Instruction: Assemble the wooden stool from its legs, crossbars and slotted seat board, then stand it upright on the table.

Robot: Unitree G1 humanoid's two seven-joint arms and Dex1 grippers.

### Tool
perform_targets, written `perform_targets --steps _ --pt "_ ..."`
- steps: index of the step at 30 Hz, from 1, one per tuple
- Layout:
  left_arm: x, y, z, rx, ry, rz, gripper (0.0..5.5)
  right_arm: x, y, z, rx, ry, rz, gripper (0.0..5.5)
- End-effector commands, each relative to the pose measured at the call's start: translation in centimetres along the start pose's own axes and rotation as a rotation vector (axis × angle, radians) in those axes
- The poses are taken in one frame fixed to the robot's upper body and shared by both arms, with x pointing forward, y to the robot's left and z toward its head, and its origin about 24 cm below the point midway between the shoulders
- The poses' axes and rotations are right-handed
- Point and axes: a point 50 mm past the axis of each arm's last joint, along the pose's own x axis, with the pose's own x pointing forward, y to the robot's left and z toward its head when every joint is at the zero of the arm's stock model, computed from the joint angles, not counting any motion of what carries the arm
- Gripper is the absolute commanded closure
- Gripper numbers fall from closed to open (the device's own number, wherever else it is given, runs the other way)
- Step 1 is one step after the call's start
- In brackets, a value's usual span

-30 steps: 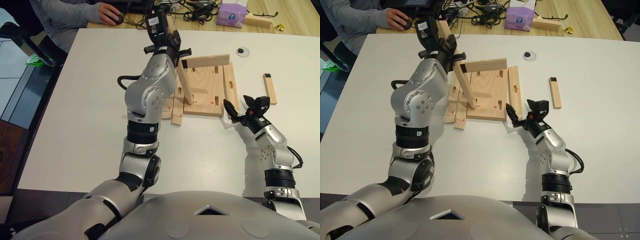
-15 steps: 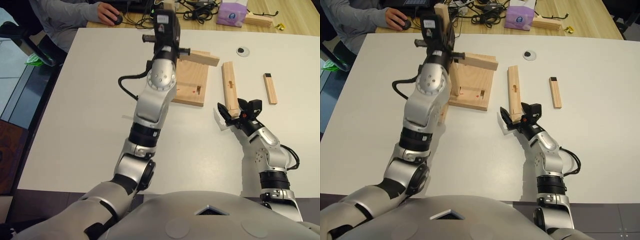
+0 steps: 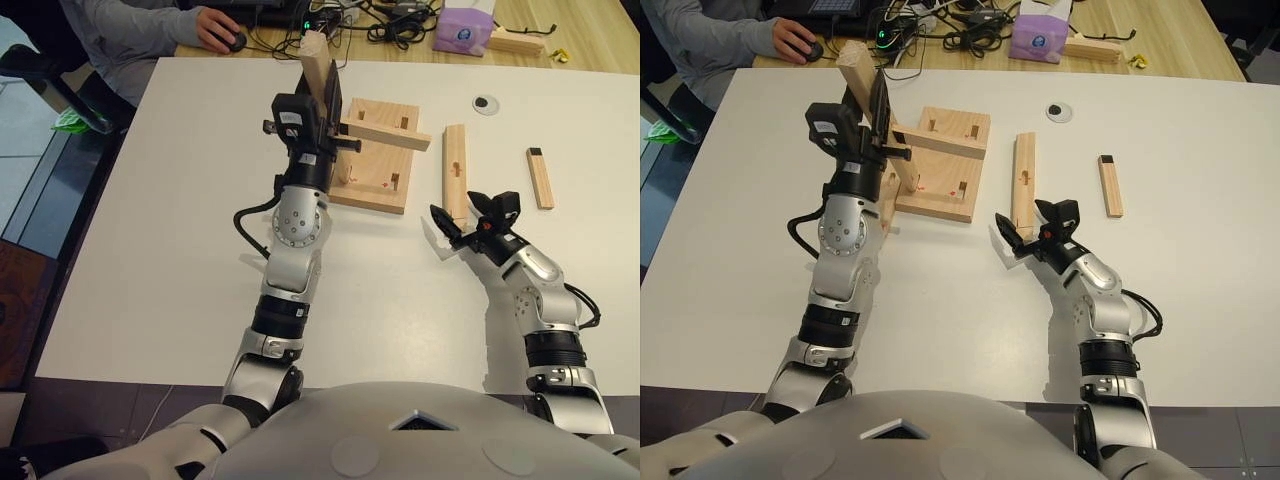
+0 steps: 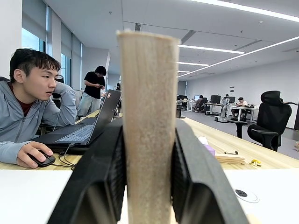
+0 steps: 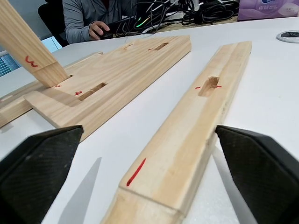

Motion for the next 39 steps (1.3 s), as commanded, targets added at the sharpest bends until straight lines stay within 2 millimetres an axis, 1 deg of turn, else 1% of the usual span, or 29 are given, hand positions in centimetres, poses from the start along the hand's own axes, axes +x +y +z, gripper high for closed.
perform_targets --steps 1,3,6,8,13,16,18,20,22,24,27,29,31,35,39 --pt "0.3 -0.3 0.8 -0.001 -0.047 -0.025 4.47 -0.2 0.0 -0.4 -0.006 0.024 0.001 0.10" --pt "0.5 -0.5 1.0 0.016 -0.057 -0.031 4.47 -0.1 0.1 -0.5 -0.001 0.021 0.000 0.10" --pt "0.2 -0.3 0.2 0.027 -0.024 -0.027 4.47 0.0 0.1 -0.3 0.001 0.018 0.004 0.10" --pt "-0.2 -0.3 -0.4 0.030 0.010 -0.021 4.47 -0.1 0.0 -0.2 0.000 0.017 0.003 0.10" --pt "-1.6 -0.5 -2.6 0.020 0.148 0.040 4.47 -0.1 -0.3 0.0 -0.005 0.021 0.002 0.10" --pt "-1.7 -0.5 -3.2 -0.004 0.204 0.079 4.47 -0.2 -0.4 0.2 -0.009 0.024 0.001 0.10" --pt "-1.8 -0.3 -4.0 0.000 0.261 0.090 4.47 -0.1 -0.5 0.3 -0.012 0.024 0.002 0.10" --pt "-1.9 -0.3 -4.7 0.047 0.306 0.067 4.47 0.0 -0.5 0.4 -0.014 0.023 0.004 0.10" --pt "-2.1 -1.0 -5.4 0.113 0.344 -0.012 4.47 0.0 -0.6 0.4 -0.015 0.022 0.002 0.10" --pt "-2.6 -1.1 -6.1 0.114 0.399 -0.024 4.47 0.1 -0.6 0.4 -0.016 0.021 0.001 0.10" --pt "-3.8 0.3 -7.9 0.064 0.546 0.059 4.47 0.0 -0.7 0.5 -0.016 0.018 -0.004 0.10" --pt "-4.2 1.6 -8.6 0.040 0.596 0.124 4.47 0.1 -0.6 0.4 -0.014 0.016 -0.005 0.10" --pt "-4.5 2.7 -8.9 0.034 0.614 0.170 4.47 0.1 -0.5 0.3 -0.013 0.014 -0.005 0.10" --pt "-5.2 4.1 -9.2 0.005 0.622 0.238 4.47 0.1 -0.6 0.4 -0.014 0.011 -0.008 0.10" --pt "-5.7 4.5 -9.1 -0.047 0.606 0.275 4.47 0.2 -0.7 0.5 -0.018 0.010 -0.008 0.10"
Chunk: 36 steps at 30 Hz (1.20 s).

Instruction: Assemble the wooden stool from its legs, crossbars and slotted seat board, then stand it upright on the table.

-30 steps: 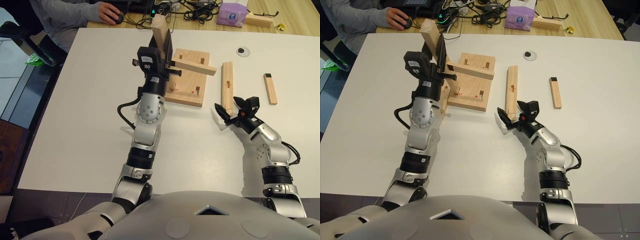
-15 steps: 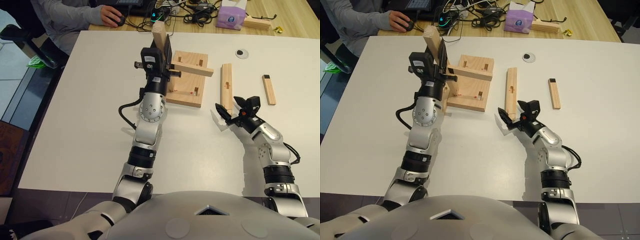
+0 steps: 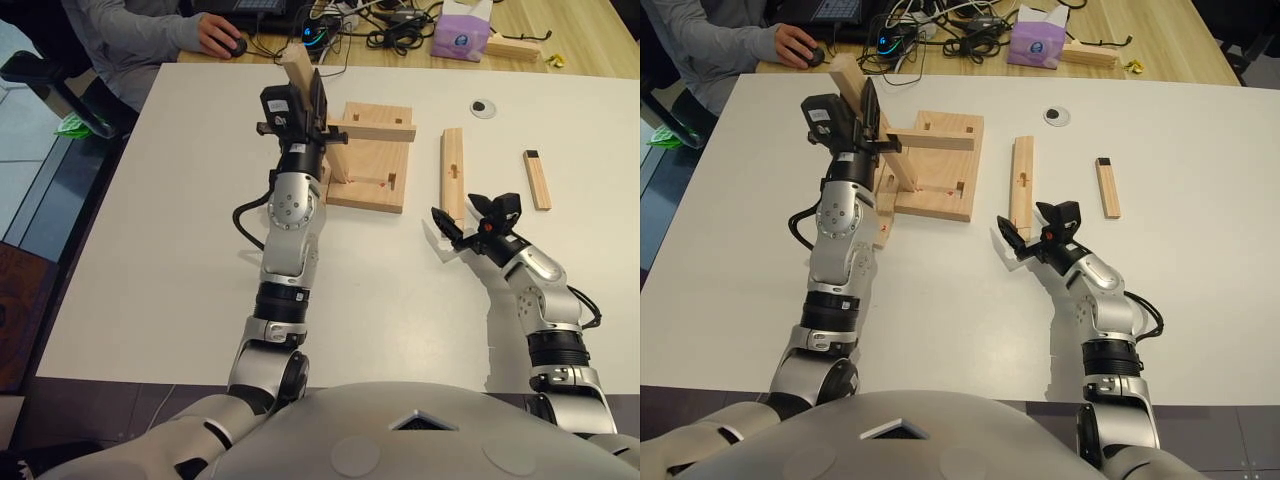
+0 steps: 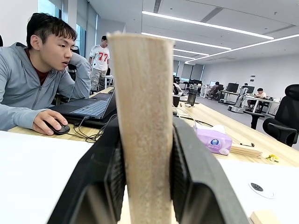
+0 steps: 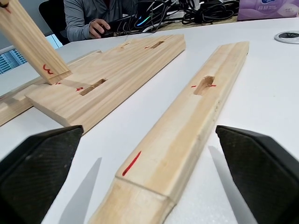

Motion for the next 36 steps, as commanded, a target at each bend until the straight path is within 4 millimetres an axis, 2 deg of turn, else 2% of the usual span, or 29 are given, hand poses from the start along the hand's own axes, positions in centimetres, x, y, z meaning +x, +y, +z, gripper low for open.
perform_targets --steps 1,4,8,11,17,25,26,34,36 --pt "-4.8 3.5 -7.7 0.026 0.411 0.143 4.47 0.4 -0.3 0.8 -0.021 -0.016 -0.010 0.10" --pt "-4.8 3.0 -7.5 0.054 0.386 0.111 4.47 0.4 -0.4 0.9 -0.026 -0.017 -0.010 0.10" --pt "-4.3 0.9 -4.7 0.271 0.161 -0.025 4.46 0.3 -0.5 0.9 -0.031 -0.019 -0.018 0.10" --pt "-4.5 0.7 -4.8 0.305 0.136 -0.021 4.42 0.4 -0.5 1.0 -0.032 -0.022 -0.020 0.10" --pt "-3.9 1.0 -4.9 0.213 0.199 0.027 4.40 0.5 -0.6 1.0 -0.035 -0.023 -0.019 0.10" --pt "-2.8 0.5 -1.0 0.114 -0.039 0.024 4.40 0.5 -0.3 0.5 -0.027 -0.020 -0.025 0.10" --pt "-2.7 0.4 -0.6 0.120 -0.062 0.019 4.04 0.5 -0.3 0.4 -0.025 -0.019 -0.026 0.10" --pt "-2.2 -0.2 2.7 0.143 -0.237 0.005 2.82 0.2 0.1 -1.8 0.006 0.025 -0.032 0.10" --pt "-2.2 -0.6 4.2 0.158 -0.301 -0.014 2.49 0.1 0.1 -2.1 0.009 0.029 -0.035 0.10"
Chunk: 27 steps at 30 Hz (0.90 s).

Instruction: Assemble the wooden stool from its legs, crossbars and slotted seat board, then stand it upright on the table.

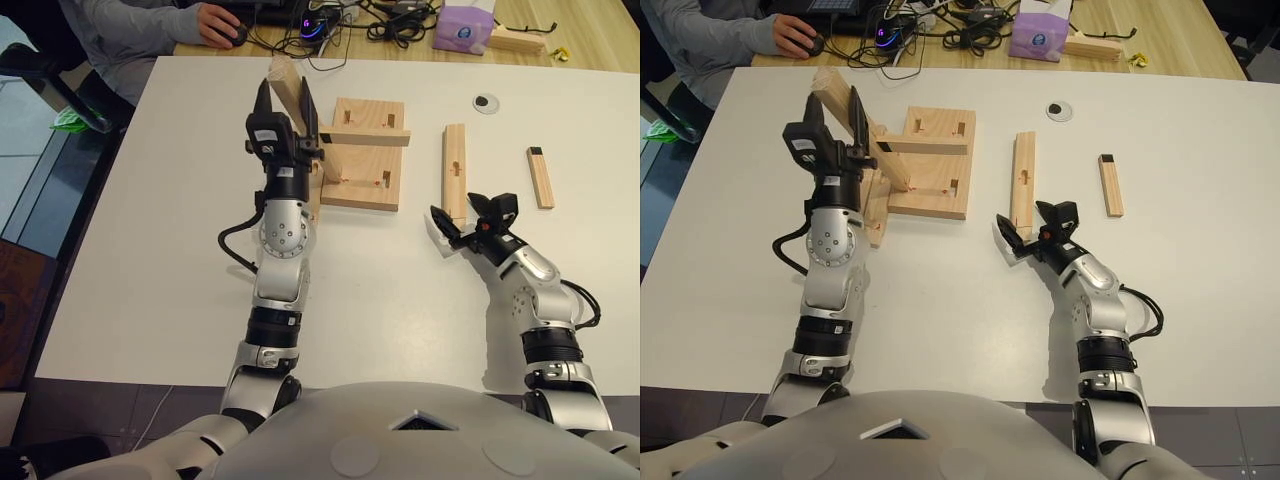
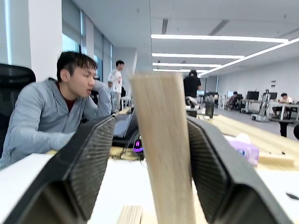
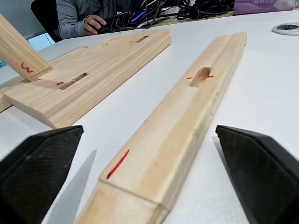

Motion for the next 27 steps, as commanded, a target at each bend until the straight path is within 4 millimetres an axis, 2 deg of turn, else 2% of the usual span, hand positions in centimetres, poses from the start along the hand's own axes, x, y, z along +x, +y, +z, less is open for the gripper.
perform_targets --steps 1,3,5,7,8,9,10,12,15,16,20,24,27 --pt "0.9 -0.5 3.6 0.028 -0.154 -0.032 2.33 -0.5 0.1 -1.6 0.024 0.056 -0.013 0.10" --pt "1.3 0.4 6.5 0.083 -0.261 -0.020 2.02 -0.6 0.0 -1.7 0.026 0.054 -0.019 0.10" --pt "1.6 2.9 9.0 0.166 -0.334 0.068 2.02 -0.8 0.0 -1.7 0.028 0.049 -0.028 0.10" --pt "1.3 7.4 10.3 0.295 -0.341 0.196 2.02 -1.2 -0.3 -1.8 0.032 0.039 -0.052 0.10" --pt "0.9 9.4 10.4 0.357 -0.315 0.247 2.02 -1.4 -0.4 -1.8 0.034 0.033 -0.067 0.10" --pt "0.1 11.8 9.5 0.407 -0.242 0.297 2.02 -1.7 -0.6 -1.9 0.037 0.027 -0.087 0.10" --pt "-1.0 13.8 7.9 0.430 -0.133 0.330 2.02 -2.0 -0.7 -2.0 0.041 0.023 -0.104 0.10" --pt "-3.2 16.1 4.9 0.428 0.053 0.325 2.02 -2.4 -0.7 -2.2 0.044 0.020 -0.119 0.10" --pt "-6.6 16.7 -2.1 0.377 0.484 0.129 2.02 -2.8 -0.5 -2.6 0.056 0.010 -0.151 0.10" --pt "-6.9 16.4 -3.1 0.373 0.570 0.066 2.02 -3.0 -0.5 -2.6 0.060 0.004 -0.164 0.10" --pt "-6.4 15.4 -4.1 0.372 0.693 -0.056 2.02 -3.4 -0.8 -2.2 0.054 -0.010 -0.186 0.10" --pt "-5.8 14.7 -4.3 0.386 0.707 -0.067 2.02 -3.4 -1.3 -1.5 0.037 -0.019 -0.194 0.10" --pt "-5.0 13.0 -4.1 0.339 0.694 -0.115 2.02 -3.1 -1.3 -1.2 0.030 -0.018 -0.188 0.10"
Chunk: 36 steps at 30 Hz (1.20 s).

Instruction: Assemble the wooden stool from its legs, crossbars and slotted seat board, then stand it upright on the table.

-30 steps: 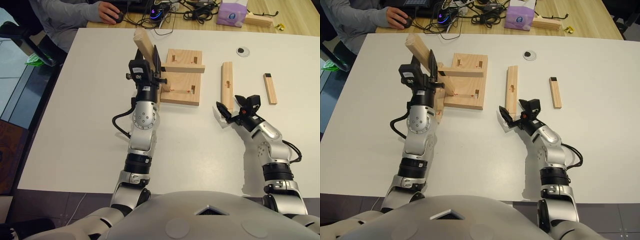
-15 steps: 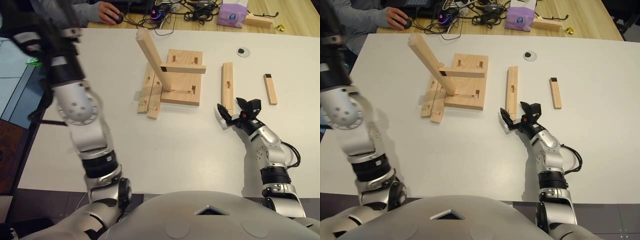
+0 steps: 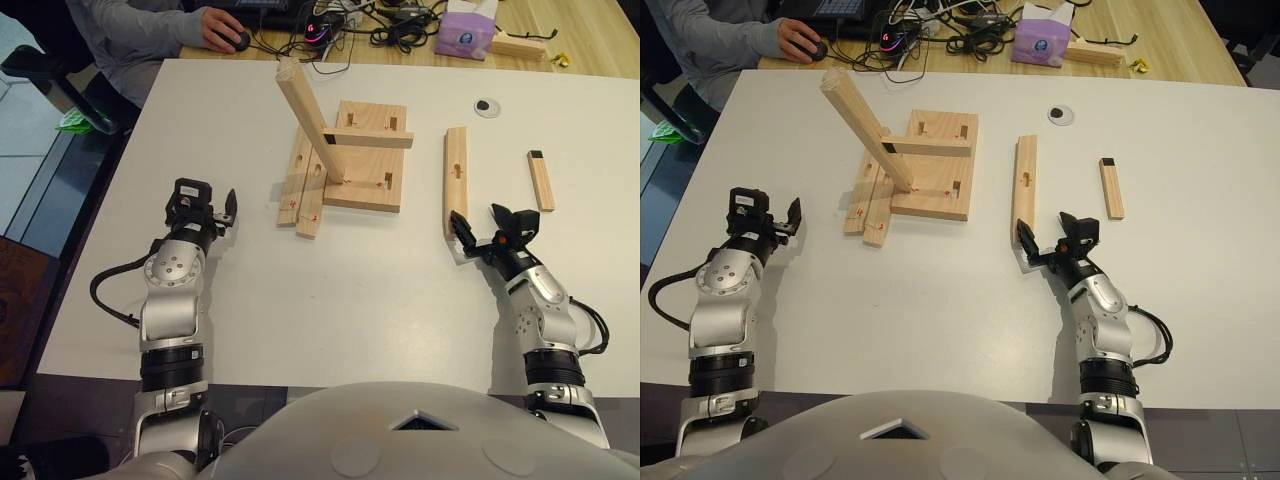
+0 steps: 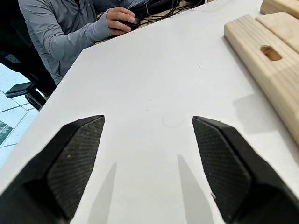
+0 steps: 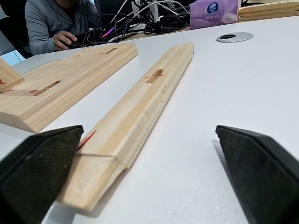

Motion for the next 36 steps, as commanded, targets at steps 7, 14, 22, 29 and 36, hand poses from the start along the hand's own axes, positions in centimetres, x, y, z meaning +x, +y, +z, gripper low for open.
perform_targets --steps 7,14,22,29,36 --pt "0.8 -4.6 3.9 -0.039 -0.010 -0.243 2.02 -0.1 -0.1 -0.3 -0.002 0.038 -0.006 0.10" --pt "1.5 -6.9 3.5 0.023 0.067 -0.304 2.02 0.4 0.3 -0.2 -0.008 0.043 0.022 0.10" --pt "2.3 -5.2 -1.2 0.137 0.240 -0.230 2.02 0.4 0.7 -0.4 0.000 0.038 0.026 0.10" --pt "1.8 -6.3 -2.2 0.034 0.334 -0.381 2.02 0.4 0.8 -0.5 0.001 0.034 0.019 0.10" --pt "0.9 -6.0 -2.9 0.168 0.387 -0.503 2.02 0.2 1.0 -0.7 0.015 0.023 0.001 0.10"
